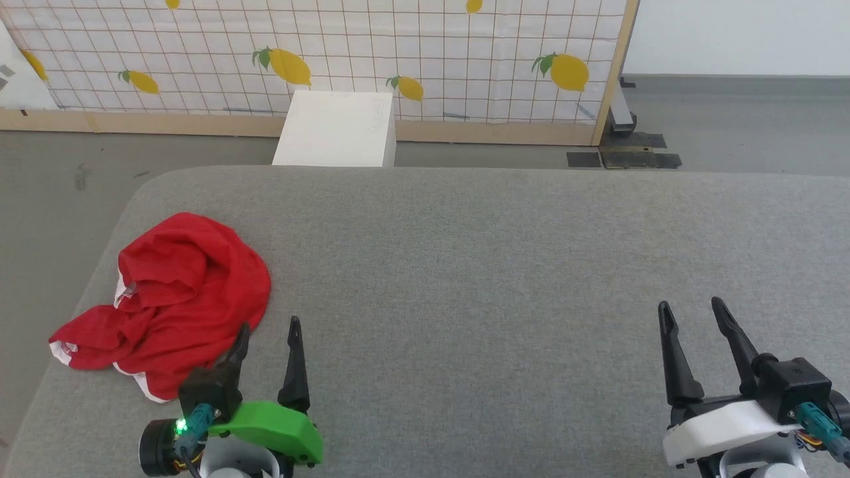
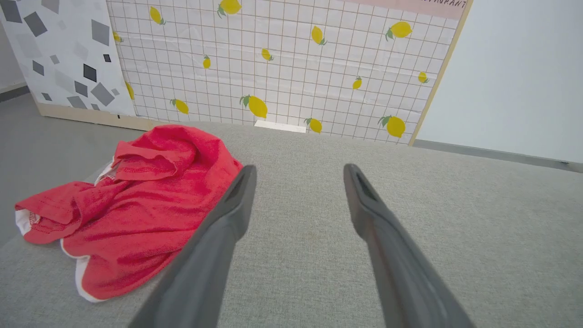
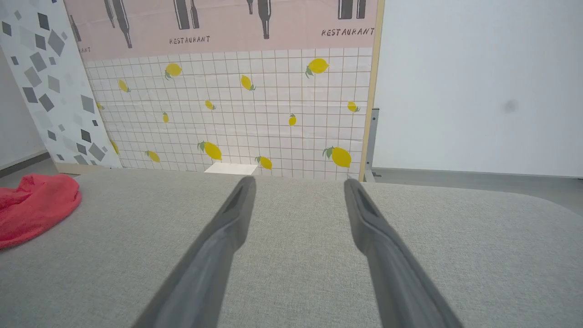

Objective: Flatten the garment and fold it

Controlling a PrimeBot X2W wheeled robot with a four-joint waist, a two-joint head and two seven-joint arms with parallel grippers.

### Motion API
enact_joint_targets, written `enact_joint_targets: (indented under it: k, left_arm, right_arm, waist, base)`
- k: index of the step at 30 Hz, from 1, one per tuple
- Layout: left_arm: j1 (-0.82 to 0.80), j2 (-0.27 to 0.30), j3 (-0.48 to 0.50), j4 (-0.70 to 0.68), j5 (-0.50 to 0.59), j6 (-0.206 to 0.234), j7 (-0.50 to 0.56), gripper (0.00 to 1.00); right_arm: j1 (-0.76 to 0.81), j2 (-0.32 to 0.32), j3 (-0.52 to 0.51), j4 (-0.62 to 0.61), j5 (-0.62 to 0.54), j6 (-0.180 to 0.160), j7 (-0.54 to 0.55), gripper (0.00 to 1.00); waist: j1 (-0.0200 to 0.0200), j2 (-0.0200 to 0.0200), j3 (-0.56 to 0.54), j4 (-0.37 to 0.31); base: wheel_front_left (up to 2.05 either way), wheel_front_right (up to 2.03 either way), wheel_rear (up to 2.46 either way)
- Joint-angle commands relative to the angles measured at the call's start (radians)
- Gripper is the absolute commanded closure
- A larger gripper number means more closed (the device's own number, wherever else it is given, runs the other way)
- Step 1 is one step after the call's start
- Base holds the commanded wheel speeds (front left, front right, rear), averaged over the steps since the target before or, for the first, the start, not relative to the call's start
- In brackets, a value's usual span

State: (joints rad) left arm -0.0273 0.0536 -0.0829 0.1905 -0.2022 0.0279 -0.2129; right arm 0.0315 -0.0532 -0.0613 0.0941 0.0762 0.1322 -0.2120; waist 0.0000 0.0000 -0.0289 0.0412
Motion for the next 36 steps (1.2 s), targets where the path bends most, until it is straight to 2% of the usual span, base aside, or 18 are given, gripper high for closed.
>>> enact_joint_targets:
  k: [1,17,22,28,36]
  left_arm:
    - [-0.022,-0.003,-0.003,0.008,-0.009,0.003,-0.010,0.00]
    - [-0.028,-0.003,-0.013,0.018,-0.039,0.012,-0.045,0.00]
    - [-0.038,-0.003,-0.023,0.015,-0.042,0.008,-0.049,0.00]
    - [-0.045,-0.003,-0.031,0.014,-0.033,0.002,-0.049,0.00]
    - [-0.031,0.011,-0.008,0.010,-0.024,0.003,-0.049,0.00]
  right_arm:
    - [0.009,0.002,-0.004,0.004,0.010,-0.001,-0.011,0.00]
    - [0.015,0.003,-0.015,0.016,0.019,-0.001,-0.046,0.00]
    - [0.025,0.003,-0.028,0.009,0.019,-0.002,-0.050,0.00]
    - [0.041,0.003,-0.038,0.006,0.015,-0.002,-0.050,0.00]
    - [0.030,0.003,-0.016,0.008,0.019,-0.002,-0.050,0.00]
  waist:
    - [0.0000,0.0000,0.000,0.001]
    - [0.0000,0.0000,-0.004,0.008]
    - [0.0000,0.0000,-0.004,0.042]
    - [0.0000,0.0000,-0.006,0.156]
    - [0.0000,0.0000,-0.010,0.360]
  base:
    - [0.00,0.00,0.00]
    - [0.00,0.00,0.00]
    - [0.00,0.00,0.00]
    - [0.00,0.00,0.00]
    - [0.00,0.00,0.00]
